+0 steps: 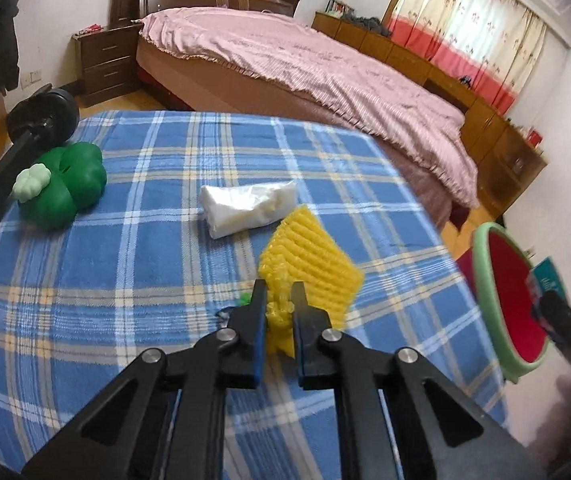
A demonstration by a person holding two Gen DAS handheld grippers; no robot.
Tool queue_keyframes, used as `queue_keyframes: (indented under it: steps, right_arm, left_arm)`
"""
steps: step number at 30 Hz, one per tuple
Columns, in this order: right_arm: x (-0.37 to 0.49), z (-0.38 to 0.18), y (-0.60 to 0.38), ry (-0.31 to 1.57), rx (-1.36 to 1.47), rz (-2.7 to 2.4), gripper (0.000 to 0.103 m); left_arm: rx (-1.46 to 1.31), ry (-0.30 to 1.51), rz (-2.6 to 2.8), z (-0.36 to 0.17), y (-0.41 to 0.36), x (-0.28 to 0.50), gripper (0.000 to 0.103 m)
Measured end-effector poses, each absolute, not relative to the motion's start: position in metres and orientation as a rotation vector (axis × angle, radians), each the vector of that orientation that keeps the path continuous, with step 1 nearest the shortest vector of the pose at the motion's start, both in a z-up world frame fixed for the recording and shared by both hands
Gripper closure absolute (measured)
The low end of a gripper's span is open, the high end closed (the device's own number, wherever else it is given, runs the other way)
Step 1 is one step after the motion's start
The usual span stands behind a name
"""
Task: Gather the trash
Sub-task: 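Grasp the yellow foam net with the left tool while the right tool holds the box, then carry the foam net and box over the red bucket and open both tools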
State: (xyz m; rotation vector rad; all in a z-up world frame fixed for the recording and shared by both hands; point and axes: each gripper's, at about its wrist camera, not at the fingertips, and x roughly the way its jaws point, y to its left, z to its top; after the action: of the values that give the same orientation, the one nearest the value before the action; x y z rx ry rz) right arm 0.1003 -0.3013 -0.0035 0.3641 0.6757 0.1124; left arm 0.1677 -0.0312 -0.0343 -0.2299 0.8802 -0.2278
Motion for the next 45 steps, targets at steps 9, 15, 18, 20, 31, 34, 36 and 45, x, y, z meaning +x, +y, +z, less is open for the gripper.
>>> queue_keyframes:
  steps: [9,15,18,20,31,34,36,45]
  right_arm:
    - [0.083,0.005,-0.307,0.642,0.375,0.102,0.011]
    - [0.063,0.016,-0.316,0.599,0.384,0.078,0.011]
    - [0.054,0.021,-0.322,0.578,0.390,0.060,0.011]
    - [0.048,0.024,-0.328,0.564,0.391,0.047,0.011]
    - [0.021,0.030,-0.371,0.540,0.391,-0.085,0.011]
    - [0.019,0.027,-0.386,0.545,0.402,-0.117,0.011]
    - [0.020,0.023,-0.396,0.552,0.405,-0.139,0.011]
    - [0.028,0.001,-0.437,0.591,0.448,-0.187,0.011]
  left_arm:
    - [-0.275,0.801,-0.295,-0.002,-0.033,0.144,0.094]
    - [-0.279,0.734,-0.333,0.024,-0.042,0.130,0.094]
    - [-0.281,0.701,-0.347,0.036,-0.048,0.123,0.094]
    - [-0.282,0.687,-0.358,0.043,-0.052,0.121,0.094]
    - [-0.209,0.651,-0.479,0.066,-0.117,0.115,0.094]
    - [-0.192,0.656,-0.511,0.066,-0.139,0.118,0.094]
    - [-0.183,0.669,-0.532,0.064,-0.154,0.122,0.094]
    - [-0.126,0.743,-0.612,0.039,-0.221,0.139,0.094]
